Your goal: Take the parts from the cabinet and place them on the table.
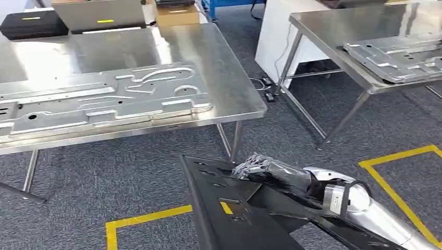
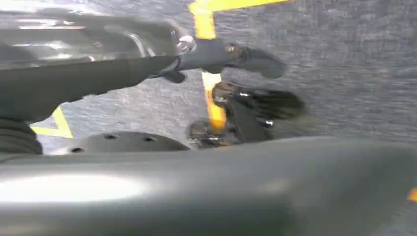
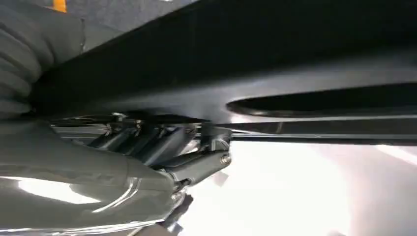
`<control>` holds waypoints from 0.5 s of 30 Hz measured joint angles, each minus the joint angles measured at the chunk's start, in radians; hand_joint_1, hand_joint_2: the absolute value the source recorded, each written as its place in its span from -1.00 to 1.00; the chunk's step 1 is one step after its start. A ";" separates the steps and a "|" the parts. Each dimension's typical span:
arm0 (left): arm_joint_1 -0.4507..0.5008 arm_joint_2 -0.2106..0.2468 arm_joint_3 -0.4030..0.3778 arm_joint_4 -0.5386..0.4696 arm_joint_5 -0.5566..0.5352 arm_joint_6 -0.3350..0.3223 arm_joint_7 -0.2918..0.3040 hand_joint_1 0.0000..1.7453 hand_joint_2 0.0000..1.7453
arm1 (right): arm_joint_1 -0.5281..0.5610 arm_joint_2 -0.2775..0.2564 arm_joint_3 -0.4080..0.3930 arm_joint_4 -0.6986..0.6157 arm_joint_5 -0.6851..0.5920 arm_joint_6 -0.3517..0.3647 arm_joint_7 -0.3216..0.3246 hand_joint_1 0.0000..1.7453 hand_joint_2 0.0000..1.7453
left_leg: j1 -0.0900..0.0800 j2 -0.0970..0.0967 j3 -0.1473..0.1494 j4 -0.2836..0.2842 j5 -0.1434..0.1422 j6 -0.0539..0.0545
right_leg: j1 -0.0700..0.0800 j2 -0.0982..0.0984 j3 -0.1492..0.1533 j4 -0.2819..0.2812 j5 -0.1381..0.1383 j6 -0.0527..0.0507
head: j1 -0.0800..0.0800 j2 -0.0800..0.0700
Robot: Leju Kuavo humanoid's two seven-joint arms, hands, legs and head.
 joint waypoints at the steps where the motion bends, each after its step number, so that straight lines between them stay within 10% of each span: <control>1: -0.001 -0.002 0.000 0.000 0.000 0.000 0.000 -1.00 1.00 | 0.003 0.000 0.000 0.000 -0.001 0.001 0.000 1.00 1.00 | 0.000 -0.012 0.000 0.000 -0.001 0.001 | 0.001 0.005 -0.044 0.077 -0.027 0.001 | 0.000 0.000; 3: 0.000 -0.003 0.000 0.000 0.000 -0.002 0.000 -1.00 1.00 | 0.005 0.000 0.000 0.000 -0.004 0.002 0.000 1.00 1.00 | -0.001 -0.038 0.003 0.000 -0.002 0.002 | 0.002 0.007 -0.093 0.139 -0.019 0.005 | 0.000 0.000; 6: 0.002 -0.003 0.001 0.000 0.004 -0.003 -0.002 -1.00 1.00 | 0.004 0.000 0.000 0.000 -0.005 0.001 0.000 1.00 1.00 | 0.002 -0.079 0.014 0.003 -0.008 -0.006 | -0.004 0.026 -0.017 -0.071 0.129 0.010 | 0.000 0.000; 7: 0.002 -0.003 0.002 0.000 0.008 -0.005 -0.002 -1.00 1.00 | 0.004 0.000 0.000 0.000 -0.005 0.001 0.000 1.00 1.00 | 0.004 -0.089 0.012 0.006 -0.012 -0.012 | -0.009 0.072 0.006 -0.131 0.149 0.011 | 0.000 0.000; 8: -0.001 -0.003 0.004 0.000 0.011 -0.006 -0.002 -1.00 1.00 | 0.006 0.000 0.000 0.000 -0.006 0.002 0.000 1.00 1.00 | -0.001 -0.105 0.007 0.013 -0.015 -0.016 | -0.010 0.088 0.017 -0.152 0.137 0.009 | 0.000 0.000; 12: 0.007 -0.002 0.015 0.000 0.016 -0.009 -0.002 -1.00 1.00 | 0.001 0.000 0.000 -0.001 -0.006 0.002 0.000 1.00 1.00 | 0.006 -0.134 -0.001 0.010 -0.013 -0.030 | -0.010 0.051 0.023 -0.156 0.135 -0.016 | -0.001 0.000; 14: 0.004 -0.003 0.016 0.000 0.018 -0.009 -0.002 -1.00 1.00 | 0.000 0.000 0.000 -0.002 -0.007 0.002 0.001 1.00 1.00 | 0.000 -0.038 -0.029 0.076 -0.054 -0.043 | -0.009 0.025 0.029 -0.157 0.130 -0.028 | -0.003 0.000; 15: -0.001 -0.004 0.016 0.000 0.021 -0.010 -0.002 -1.00 1.00 | 0.001 -0.001 0.000 -0.002 -0.007 0.002 0.001 1.00 1.00 | 0.004 -0.020 -0.068 0.151 -0.090 -0.049 | -0.008 0.009 0.032 -0.157 0.128 -0.032 | -0.003 0.000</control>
